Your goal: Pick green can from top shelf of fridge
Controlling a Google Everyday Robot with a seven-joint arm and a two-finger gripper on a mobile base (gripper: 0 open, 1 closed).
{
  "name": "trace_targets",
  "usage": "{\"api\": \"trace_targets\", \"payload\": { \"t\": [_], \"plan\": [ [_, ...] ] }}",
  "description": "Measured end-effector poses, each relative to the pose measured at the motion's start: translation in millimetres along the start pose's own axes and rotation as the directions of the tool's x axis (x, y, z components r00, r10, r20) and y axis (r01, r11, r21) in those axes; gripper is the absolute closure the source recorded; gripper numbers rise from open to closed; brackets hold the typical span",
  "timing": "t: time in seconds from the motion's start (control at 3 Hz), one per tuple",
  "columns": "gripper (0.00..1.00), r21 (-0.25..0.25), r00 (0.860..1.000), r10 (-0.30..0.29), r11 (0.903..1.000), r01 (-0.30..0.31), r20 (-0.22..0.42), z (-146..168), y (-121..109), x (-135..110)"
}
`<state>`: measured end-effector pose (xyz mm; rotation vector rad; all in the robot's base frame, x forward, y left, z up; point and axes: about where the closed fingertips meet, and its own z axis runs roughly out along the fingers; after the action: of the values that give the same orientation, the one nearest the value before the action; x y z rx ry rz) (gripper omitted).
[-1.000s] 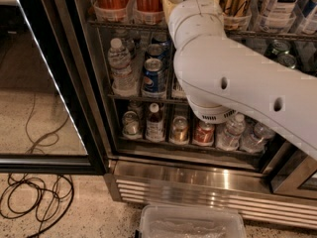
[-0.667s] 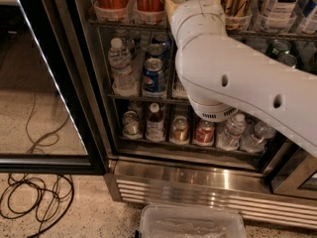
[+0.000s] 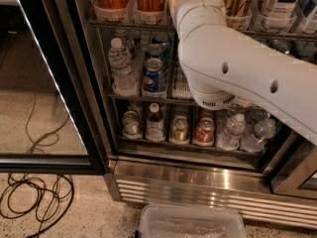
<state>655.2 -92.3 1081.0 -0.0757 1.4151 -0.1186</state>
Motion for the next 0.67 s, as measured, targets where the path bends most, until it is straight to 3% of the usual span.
{"api": "trace_targets", "payload": {
  "t": [0.33, 0.67],
  "plan": [
    [0.35, 0.004, 1.000, 0.009, 0.9999, -0.009, 0.000, 9.7, -1.0, 1.5],
    [0.54, 0.004, 1.000, 0.009, 0.9999, -0.009, 0.000, 9.8, -1.0, 1.5]
  ]
}}
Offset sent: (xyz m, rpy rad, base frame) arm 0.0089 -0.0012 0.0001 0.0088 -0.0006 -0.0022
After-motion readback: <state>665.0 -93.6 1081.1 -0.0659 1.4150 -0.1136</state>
